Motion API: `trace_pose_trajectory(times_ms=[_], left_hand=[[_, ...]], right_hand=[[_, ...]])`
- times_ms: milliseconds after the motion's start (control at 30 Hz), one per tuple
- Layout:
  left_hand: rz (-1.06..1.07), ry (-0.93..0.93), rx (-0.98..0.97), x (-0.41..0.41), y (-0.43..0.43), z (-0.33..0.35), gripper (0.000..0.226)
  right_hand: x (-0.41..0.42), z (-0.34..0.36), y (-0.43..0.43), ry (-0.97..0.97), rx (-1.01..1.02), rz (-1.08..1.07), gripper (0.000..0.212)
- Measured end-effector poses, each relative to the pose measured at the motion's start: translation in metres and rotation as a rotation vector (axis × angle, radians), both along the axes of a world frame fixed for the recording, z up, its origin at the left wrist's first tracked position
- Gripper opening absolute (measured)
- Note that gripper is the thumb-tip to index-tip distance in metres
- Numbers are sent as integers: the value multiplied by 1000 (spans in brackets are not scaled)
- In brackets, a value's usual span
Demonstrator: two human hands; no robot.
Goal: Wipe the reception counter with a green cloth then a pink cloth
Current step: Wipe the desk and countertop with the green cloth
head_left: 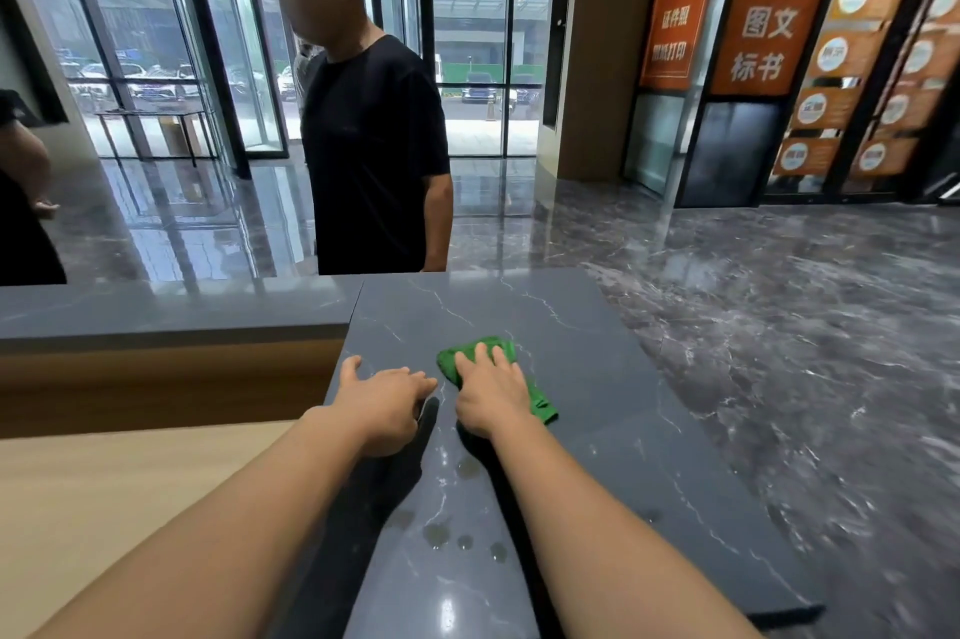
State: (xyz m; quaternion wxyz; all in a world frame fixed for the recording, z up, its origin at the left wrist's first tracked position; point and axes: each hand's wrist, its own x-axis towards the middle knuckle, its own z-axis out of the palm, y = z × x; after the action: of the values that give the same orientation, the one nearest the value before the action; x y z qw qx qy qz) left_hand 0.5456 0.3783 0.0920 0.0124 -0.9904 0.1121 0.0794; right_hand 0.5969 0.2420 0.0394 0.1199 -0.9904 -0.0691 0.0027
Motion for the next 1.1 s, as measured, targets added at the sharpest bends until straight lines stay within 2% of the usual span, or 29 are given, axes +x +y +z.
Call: trace_pose_trajectory(times_ms=[100, 200, 433, 633, 767, 933, 1100], left_hand=[[-7, 23, -28, -8, 0, 1, 41], [-18, 52, -39, -11, -6, 1, 38], [-44, 75, -28, -19, -22, -4, 47], [-72, 49, -26, -29, -21, -7, 53], [-60, 70, -42, -39, -11, -6, 58], [-59, 41, 6, -49, -4, -3, 60], [-61, 55, -20, -59, -5, 0, 64]], right_hand=[[-6, 3, -2, 36, 1, 71, 65], [-7, 5, -31, 48, -6, 63, 68], [-18, 6, -147, 74, -49, -249, 64], [-28, 4, -121, 55, -41, -367, 59], [-49, 0, -61, 8, -33, -300, 54], [-81, 2, 10, 16, 34, -107, 65], [-88, 3, -21, 33, -6, 22, 61]])
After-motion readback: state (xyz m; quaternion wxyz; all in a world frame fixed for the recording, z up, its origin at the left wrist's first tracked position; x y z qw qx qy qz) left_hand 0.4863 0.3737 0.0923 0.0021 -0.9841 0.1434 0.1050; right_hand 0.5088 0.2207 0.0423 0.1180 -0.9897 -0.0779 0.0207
